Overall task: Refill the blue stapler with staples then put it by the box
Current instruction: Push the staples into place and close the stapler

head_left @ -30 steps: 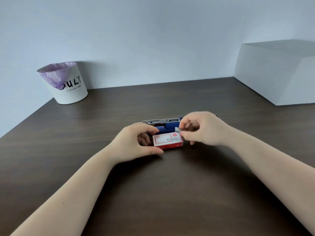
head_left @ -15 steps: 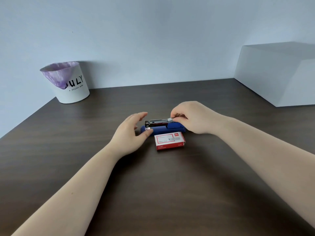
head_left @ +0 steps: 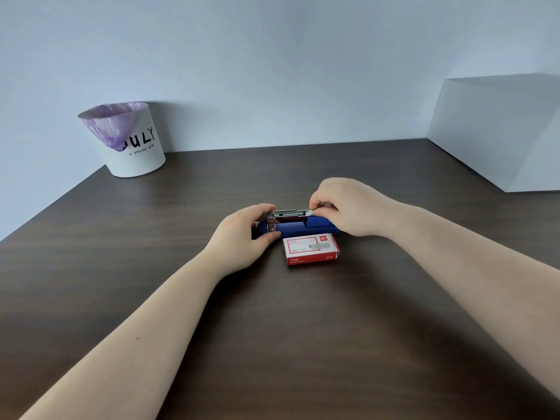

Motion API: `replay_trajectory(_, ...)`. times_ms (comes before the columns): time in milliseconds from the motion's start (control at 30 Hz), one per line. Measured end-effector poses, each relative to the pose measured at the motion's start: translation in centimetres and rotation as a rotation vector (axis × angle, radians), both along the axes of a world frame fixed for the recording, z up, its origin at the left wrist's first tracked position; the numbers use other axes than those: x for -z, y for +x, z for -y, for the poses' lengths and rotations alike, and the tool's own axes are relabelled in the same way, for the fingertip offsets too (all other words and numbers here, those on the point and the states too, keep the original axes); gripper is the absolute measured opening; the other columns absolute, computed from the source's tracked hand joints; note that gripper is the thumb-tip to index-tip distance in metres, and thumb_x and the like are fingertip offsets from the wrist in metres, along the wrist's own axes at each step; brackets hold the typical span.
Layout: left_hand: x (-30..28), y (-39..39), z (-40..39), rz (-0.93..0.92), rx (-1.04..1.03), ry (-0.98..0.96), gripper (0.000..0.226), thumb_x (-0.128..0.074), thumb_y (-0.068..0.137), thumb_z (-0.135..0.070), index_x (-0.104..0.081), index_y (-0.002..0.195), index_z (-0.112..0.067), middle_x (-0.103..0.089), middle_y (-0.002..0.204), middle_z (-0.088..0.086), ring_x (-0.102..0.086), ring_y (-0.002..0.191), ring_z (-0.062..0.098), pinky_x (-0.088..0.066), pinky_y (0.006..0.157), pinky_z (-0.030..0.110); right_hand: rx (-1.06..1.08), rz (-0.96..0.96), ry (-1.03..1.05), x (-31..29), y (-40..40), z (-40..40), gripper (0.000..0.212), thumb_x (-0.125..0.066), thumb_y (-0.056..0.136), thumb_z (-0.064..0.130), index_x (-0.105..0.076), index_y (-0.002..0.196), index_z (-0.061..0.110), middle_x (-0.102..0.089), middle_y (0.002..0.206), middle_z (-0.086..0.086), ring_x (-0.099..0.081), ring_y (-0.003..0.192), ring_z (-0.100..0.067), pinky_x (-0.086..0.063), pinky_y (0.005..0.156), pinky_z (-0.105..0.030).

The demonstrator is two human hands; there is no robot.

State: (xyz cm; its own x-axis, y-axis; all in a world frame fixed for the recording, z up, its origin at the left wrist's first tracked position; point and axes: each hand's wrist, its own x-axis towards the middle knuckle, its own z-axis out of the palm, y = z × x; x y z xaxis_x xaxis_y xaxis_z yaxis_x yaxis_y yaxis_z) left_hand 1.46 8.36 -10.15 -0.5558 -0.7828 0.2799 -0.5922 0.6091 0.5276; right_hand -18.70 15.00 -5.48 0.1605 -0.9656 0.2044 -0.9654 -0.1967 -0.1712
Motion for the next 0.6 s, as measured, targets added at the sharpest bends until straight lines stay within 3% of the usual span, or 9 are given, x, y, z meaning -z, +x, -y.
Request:
replay_trajectory(100,0.0,0.0,0.0,-0.003,0.000,0.000,0.049,-0.066,0.083,-0.025,-0.050,0.128,-0.020,-0.063,0.125,0.000,-0.057,0.115,0.018,-0.045,0.102,0.037,-0.009,0.035,-0.020,0.2,0.2,0.2,0.018,-0.053,0.091,0.018,-0.070,0.098,0.014,-0.051,0.088,0.006,-0.051,0.084,-0.015,-0.044,0.079,-0.030)
replay_trajectory(267,-0.1,0.0,-0.1,0.002,-0.003,0.005,0.049,-0.066,0.082,-0.025,-0.050,0.129,-0.020,-0.062,0.126,0.000,-0.057,0.115,0.018,-0.045,0.103,0.037,0.021,0.169,-0.065,0.4,-0.1,0.2,0.026,-0.061,0.088,0.024,-0.066,0.113,0.017,-0.054,0.094,0.013,-0.045,0.070,0.002,-0.030,0.065,-0.010)
replay_trajectory(333,-0.2,0.0,-0.1,-0.002,-0.006,0.016,0.050,-0.066,0.082,-0.025,-0.050,0.129,-0.021,-0.062,0.126,0.000,-0.058,0.115,0.018,-0.045,0.103,0.037,0.071,0.228,-0.123,0.5,-0.6,-0.1,0.023,-0.065,0.085,0.027,-0.068,0.106,0.018,-0.055,0.086,0.015,-0.044,0.066,0.007,-0.029,0.061,-0.004)
replay_trajectory(433,-0.2,0.1,-0.1,-0.017,-0.011,0.036,0.052,-0.068,0.081,-0.025,-0.050,0.129,-0.022,-0.064,0.123,0.000,-0.059,0.112,0.019,-0.045,0.103,0.036,0.117,0.193,-0.147,0.5,-1.1,-0.7,0.015,-0.061,0.087,0.023,-0.072,0.091,0.013,-0.052,0.073,0.012,-0.048,0.066,-0.005,-0.033,0.062,-0.013)
replay_trajectory(600,-0.3,0.1,-0.2,-0.023,-0.017,0.065,0.052,-0.068,0.081,-0.025,-0.050,0.129,-0.022,-0.064,0.123,0.000,-0.059,0.112,0.019,-0.045,0.103,0.035,0.048,0.096,-0.086,1.3,-0.6,-0.6,0.021,-0.052,0.089,0.012,-0.073,0.089,0.009,-0.056,0.077,0.004,-0.050,0.080,-0.014,-0.034,0.073,-0.023)
